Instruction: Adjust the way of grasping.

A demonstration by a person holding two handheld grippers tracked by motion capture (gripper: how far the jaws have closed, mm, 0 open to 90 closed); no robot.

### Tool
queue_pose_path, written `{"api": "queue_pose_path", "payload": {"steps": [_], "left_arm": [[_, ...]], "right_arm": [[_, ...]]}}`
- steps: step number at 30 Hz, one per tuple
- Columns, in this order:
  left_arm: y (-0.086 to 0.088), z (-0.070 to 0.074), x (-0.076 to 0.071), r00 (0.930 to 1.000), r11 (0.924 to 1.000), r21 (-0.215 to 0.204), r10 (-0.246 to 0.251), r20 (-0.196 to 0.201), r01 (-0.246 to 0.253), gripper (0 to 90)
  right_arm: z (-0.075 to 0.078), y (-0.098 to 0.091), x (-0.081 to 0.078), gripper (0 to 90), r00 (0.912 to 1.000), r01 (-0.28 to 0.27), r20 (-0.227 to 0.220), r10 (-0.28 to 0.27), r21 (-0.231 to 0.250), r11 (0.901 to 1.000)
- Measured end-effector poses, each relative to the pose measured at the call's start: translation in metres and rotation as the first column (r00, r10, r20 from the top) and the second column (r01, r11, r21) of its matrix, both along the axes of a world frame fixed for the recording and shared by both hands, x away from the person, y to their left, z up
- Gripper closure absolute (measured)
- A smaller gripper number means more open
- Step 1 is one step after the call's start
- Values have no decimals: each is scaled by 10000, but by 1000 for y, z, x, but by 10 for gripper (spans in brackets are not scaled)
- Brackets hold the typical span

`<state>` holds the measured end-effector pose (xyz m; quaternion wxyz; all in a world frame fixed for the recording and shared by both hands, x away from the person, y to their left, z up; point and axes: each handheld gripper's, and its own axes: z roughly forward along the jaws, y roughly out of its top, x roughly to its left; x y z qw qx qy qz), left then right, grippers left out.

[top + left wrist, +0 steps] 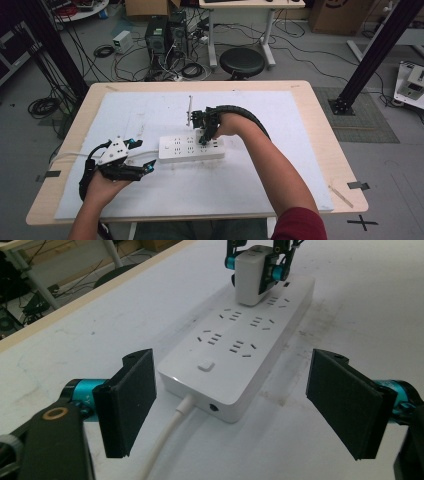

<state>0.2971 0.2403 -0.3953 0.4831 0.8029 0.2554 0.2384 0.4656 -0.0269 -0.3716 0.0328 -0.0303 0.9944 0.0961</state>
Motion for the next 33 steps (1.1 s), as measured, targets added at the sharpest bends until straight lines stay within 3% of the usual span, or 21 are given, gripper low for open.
{"api": "queue_pose_path", "payload": {"steps": [4,9,11,21,33], "left_arm": [[-2,1,0,9999,10000,37,-78,65,78,202],[-3,1,1,10000,10000,25,-14,53,14,202],[-2,0,0,10000,10000,1,-20,75,20,201],[-3,4,2,9999,10000,-6,49,112,-49,201],[3,14,-7,9994,9992,226,314,139,-317,201]], "right_arm": [[-1,2,-6,637,9992,-23,400,28,-126,9999],[-3,2,4,637,9996,98,-250,-99,-34,9999],[-3,7,-1,636,9999,167,52,-165,-381,9991],[-7,5,4,636,9989,293,-368,-301,-233,9993],[-6,7,2,615,9995,262,-168,-269,-420,9988]]}}
